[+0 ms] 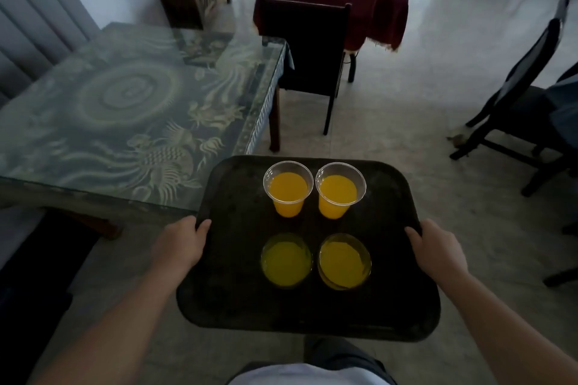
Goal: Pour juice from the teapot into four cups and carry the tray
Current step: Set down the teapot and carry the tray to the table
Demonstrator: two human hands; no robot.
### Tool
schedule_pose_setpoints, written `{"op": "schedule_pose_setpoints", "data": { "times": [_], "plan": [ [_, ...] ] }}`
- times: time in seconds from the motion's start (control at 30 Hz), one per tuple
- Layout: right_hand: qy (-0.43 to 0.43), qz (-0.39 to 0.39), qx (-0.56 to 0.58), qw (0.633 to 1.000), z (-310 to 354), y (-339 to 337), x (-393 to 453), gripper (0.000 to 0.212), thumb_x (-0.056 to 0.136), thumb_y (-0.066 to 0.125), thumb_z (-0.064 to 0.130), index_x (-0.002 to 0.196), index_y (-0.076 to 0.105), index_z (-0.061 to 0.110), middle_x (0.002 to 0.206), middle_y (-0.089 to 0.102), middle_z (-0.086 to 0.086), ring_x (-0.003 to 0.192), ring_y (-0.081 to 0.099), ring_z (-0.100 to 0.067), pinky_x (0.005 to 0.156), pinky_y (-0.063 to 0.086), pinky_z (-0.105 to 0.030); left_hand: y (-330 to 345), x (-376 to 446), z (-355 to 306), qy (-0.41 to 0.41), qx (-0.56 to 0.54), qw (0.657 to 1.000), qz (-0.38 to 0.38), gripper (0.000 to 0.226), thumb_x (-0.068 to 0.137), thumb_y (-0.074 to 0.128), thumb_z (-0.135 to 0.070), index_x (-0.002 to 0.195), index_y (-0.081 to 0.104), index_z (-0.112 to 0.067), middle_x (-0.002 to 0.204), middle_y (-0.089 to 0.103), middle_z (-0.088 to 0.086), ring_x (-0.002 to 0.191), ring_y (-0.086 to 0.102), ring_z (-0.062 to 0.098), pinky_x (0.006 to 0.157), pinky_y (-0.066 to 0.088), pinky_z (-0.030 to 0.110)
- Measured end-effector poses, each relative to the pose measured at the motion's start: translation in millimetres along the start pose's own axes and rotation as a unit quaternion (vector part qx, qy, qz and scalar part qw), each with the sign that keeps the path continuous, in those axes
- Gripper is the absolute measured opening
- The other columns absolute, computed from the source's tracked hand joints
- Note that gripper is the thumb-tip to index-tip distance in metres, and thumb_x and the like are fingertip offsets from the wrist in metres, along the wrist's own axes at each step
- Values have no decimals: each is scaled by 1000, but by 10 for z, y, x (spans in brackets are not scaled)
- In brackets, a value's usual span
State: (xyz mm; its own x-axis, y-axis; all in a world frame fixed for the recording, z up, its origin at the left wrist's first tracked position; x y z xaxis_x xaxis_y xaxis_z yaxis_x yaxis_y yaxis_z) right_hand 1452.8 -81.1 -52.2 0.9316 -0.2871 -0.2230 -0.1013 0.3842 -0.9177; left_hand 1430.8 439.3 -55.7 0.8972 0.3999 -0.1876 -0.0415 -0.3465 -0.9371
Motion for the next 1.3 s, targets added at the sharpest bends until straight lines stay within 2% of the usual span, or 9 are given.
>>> {"op": "schedule_pose_setpoints", "data": {
  "times": [0.1, 0.27, 0.43, 0.6, 0.77, 0.9, 1.03, 1.17, 1.3],
  "plan": [
    [-10, 7, 3, 1000, 89, -34, 486, 25, 97, 45, 41, 90, 52, 18, 71, 58, 1, 59, 54, -16, 49, 40, -31, 46, 287, -209, -15, 6, 1000, -7, 42, 99, 45, -48, 69, 43, -18, 69, 47, 2, 84, 61, 37, 63, 39, 37],
    [-42, 33, -10, 999, 351, -160, 1303, 26, 98, 45, 41, 91, 53, 17, 72, 58, 0, 59, 54, -15, 47, 37, -29, 133, 696, -501, -37, 6, 999, -19, 41, 98, 45, -48, 69, 42, -20, 81, 62, 15, 84, 62, 38, 65, 42, 37],
    [-86, 55, -32, 994, 711, -185, 2090, 25, 98, 44, 40, 89, 53, 19, 72, 60, 0, 60, 58, -17, 48, 42, -32, 130, 1050, -698, -73, -11, 997, -26, 43, 100, 47, -42, 65, 40, -17, 63, 45, 2, 62, 44, 23, 60, 34, 36],
    [-130, 67, -61, 987, 1245, -75, 2861, 26, 98, 43, 42, 91, 52, 19, 70, 58, 3, 56, 53, -14, 45, 37, -29, 158, 1481, -665, -107, -47, 992, -48, 41, 100, 48, -40, 68, 47, -15, 64, 48, 1, 68, 55, 29, 60, 35, 36],
    [-166, 74, -83, 980, 1894, 117, 3550, 26, 98, 41, 45, 90, 52, 23, 69, 58, 4, 55, 53, -14, 45, 37, -29, 188, 1997, -526, -139, -78, 985, -71, 38, 99, 49, -41, 79, 61, -10, 73, 58, 5, 74, 60, 30, 67, 46, 38],
    [-199, 92, -94, 971, 2501, 262, 4020, 28, 97, 42, 45, 90, 53, 21, 72, 60, 2, 60, 57, -16, 50, 44, -32, 189, 2333, -368, -183, -69, 978, -68, 45, 98, 44, -46, 73, 57, -12, 70, 56, 5, 70, 59, 30, 62, 42, 37],
    [-250, 107, -104, 957, 3160, 436, 4441, 30, 97, 40, 46, 100, 56, 21, 76, 61, 2, 61, 56, -16, 50, 42, -31, 117, 2609, -244, -232, -74, 967, -78, 44, 99, 41, -49, 77, 58, -15, 75, 60, 5, 76, 61, 30, 66, 42, 36],
    [-290, 129, -105, 942, 3853, 670, 4770, 29, 97, 40, 47, 102, 55, 22, 80, 63, 1, 65, 58, -19, 54, 46, -33, 25, 2793, -81, -261, -92, 955, -108, 42, 99, 43, -46, 78, 58, -14, 73, 60, 5, 70, 60, 28, 63, 44, 37],
    [-315, 146, -124, 929, 4560, 952, 5120, 33, 98, 42, 44, 93, 53, 13, 73, 59, -3, 59, 53, -21, 51, 42, -34, -25, 2948, 87, -320, -73, 936, -128, 44, 98, 43, -47, 79, 60, -12, 74, 63, 9, 70, 60, 28, 64, 45, 36]
  ]
}}
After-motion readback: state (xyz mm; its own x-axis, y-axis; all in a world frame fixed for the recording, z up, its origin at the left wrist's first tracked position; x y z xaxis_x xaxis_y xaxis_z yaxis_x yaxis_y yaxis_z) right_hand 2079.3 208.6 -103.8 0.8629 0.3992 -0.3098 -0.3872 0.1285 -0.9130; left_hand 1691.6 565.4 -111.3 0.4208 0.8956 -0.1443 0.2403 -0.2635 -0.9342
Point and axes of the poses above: each hand's wrist, its own x-axis towards the middle knuckle, its own y-axis out of the palm, z = x × y, the point moved 9 cm from there along x, towards the middle knuckle
